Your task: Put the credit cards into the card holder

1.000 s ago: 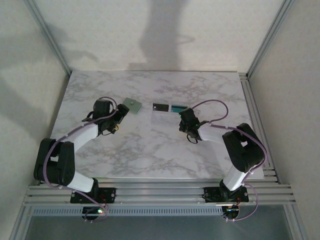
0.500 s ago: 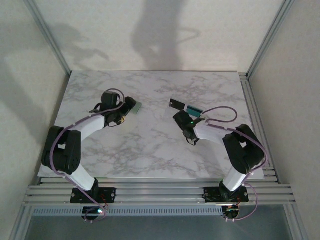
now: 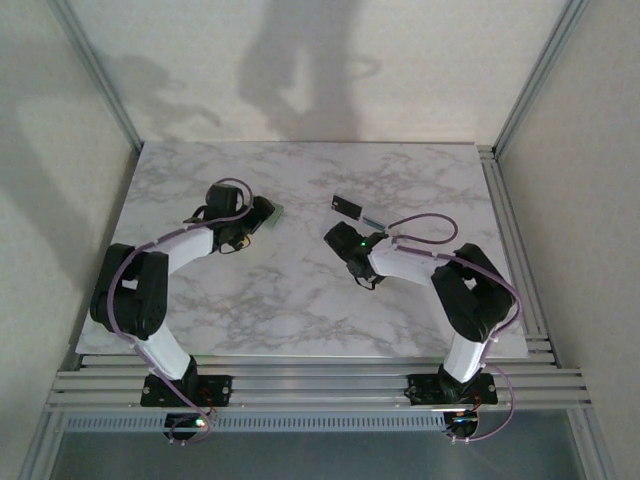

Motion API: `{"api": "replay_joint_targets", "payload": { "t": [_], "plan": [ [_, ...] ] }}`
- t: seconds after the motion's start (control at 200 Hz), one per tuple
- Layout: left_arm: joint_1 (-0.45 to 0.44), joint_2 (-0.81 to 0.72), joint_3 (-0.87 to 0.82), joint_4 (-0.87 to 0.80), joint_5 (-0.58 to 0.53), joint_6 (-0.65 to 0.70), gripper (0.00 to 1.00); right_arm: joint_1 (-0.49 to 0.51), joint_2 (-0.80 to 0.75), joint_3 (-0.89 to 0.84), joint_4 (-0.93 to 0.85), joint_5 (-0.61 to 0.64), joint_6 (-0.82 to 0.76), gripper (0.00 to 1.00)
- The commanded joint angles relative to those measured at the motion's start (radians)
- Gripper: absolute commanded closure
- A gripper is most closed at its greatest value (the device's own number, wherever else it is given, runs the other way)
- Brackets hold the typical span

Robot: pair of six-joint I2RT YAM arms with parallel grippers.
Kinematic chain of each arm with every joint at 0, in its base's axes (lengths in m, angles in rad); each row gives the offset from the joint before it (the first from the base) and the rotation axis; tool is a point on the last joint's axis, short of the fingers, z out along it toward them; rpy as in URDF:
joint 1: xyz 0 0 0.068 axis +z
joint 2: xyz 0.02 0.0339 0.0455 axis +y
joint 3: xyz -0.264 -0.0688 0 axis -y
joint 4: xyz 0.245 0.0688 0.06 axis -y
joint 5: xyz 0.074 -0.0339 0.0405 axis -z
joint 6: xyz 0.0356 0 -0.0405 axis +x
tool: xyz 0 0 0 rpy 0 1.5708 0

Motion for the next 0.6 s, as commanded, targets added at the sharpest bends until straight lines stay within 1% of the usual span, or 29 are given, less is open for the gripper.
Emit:
{"api": "replay_joint_targets", "payload": {
  "t": [0.0,0.1,0.15,0.16,0.19,0.295,0.36,0.446,0.561,0.596],
  "plan": [
    [-0.007,0.047,0.019,0.036,0.012,0.024,0.00,0.008,-0.123,-0.033,0.000,-0.031,-0.156,0.31],
    [-0.007,0.086,0.040,0.045,0.005,0.030,0.01,-0.006,-0.227,-0.066,0.017,-0.087,-0.353,0.24],
    [-0.007,0.108,0.058,0.034,-0.004,0.037,0.01,-0.025,-0.269,-0.075,0.037,-0.174,-0.478,0.24],
    [-0.008,0.110,0.062,0.029,-0.006,0.039,0.01,-0.049,-0.277,-0.078,0.043,-0.193,-0.499,0.24],
    [-0.008,0.123,0.072,0.021,-0.012,0.046,0.02,-0.076,-0.301,-0.083,0.055,-0.253,-0.572,0.24],
    [-0.007,0.155,0.112,-0.012,-0.041,0.064,0.07,-0.158,-0.380,-0.093,0.068,-0.446,-0.752,0.24],
    [-0.008,0.176,0.135,-0.024,-0.044,0.069,0.09,-0.205,-0.412,-0.079,0.059,-0.541,-0.829,0.24],
    [-0.008,0.202,0.158,-0.025,-0.038,0.066,0.14,-0.237,-0.423,-0.044,0.049,-0.642,-0.910,0.24],
    [-0.008,0.250,0.208,-0.052,-0.049,0.060,0.23,-0.241,-0.403,-0.004,0.067,-0.724,-0.965,0.28],
    [-0.007,0.263,0.223,-0.063,-0.061,0.061,0.28,-0.241,-0.395,0.000,0.079,-0.731,-0.966,0.29]
  ]
}}
